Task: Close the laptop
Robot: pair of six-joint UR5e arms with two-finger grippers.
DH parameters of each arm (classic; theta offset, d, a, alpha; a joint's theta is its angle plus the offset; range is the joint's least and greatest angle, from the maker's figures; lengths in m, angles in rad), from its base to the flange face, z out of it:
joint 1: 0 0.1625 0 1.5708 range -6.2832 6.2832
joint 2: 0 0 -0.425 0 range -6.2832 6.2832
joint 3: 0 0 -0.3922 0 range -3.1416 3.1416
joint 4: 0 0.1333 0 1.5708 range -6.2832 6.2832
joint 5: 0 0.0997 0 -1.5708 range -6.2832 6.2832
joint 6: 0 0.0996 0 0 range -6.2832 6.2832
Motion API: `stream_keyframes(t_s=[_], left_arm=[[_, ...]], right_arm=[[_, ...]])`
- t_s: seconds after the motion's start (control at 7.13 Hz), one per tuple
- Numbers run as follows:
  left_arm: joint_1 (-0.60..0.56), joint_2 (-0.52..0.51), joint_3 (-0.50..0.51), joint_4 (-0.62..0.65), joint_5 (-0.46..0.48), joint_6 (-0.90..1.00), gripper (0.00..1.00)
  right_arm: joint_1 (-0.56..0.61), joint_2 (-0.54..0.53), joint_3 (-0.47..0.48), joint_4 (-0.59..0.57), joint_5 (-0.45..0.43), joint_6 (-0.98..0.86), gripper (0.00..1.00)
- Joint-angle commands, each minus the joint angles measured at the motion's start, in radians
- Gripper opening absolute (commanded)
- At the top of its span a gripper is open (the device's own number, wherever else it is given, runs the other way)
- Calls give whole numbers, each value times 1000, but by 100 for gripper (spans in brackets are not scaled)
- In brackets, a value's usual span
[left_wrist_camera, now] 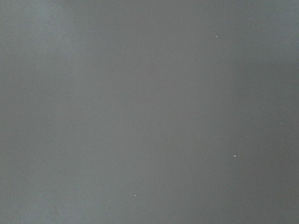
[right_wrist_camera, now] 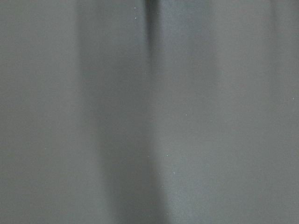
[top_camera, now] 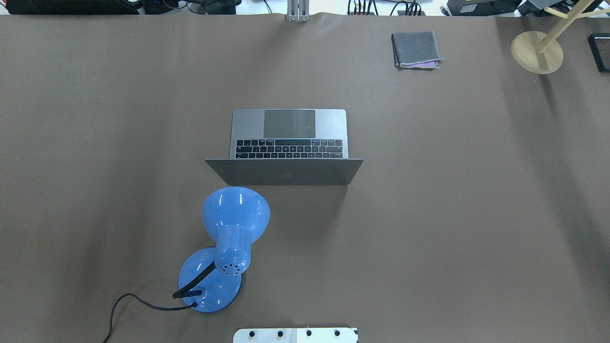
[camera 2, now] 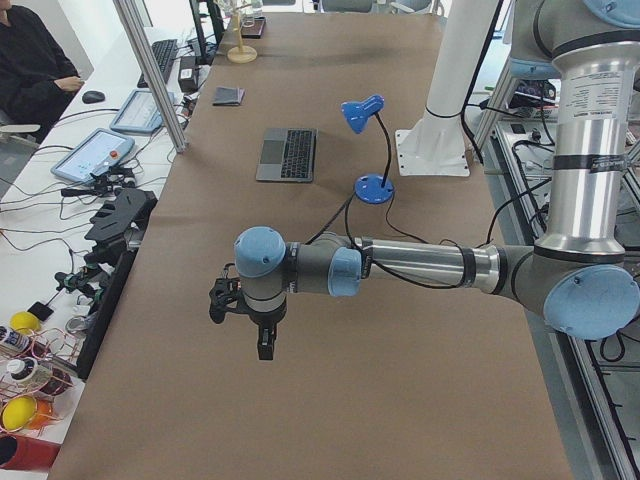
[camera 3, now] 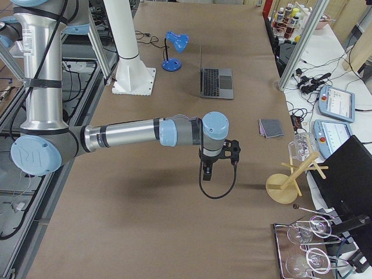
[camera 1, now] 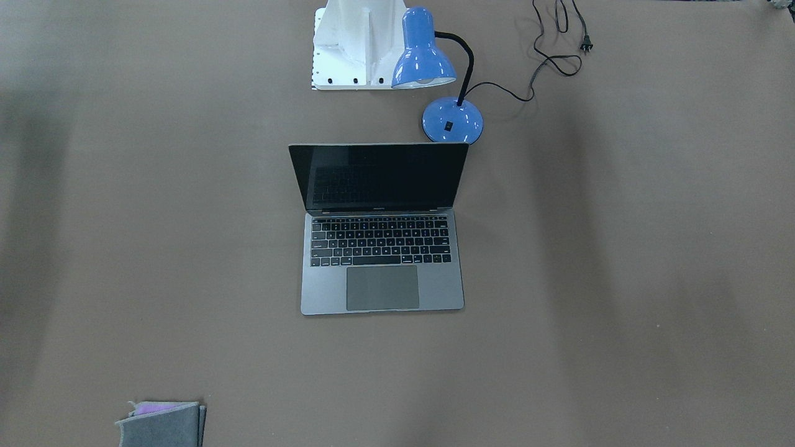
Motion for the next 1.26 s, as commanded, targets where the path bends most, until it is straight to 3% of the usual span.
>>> stream_keyframes(t_s=[0.0, 1.12], left_arm=[[0, -3, 0, 0, -1, 0, 98], [0, -8, 0, -8, -6, 2, 98]], right_arm=[[0, 4, 0, -1, 0, -2, 100], [-2, 12, -6, 2, -4, 0, 100]])
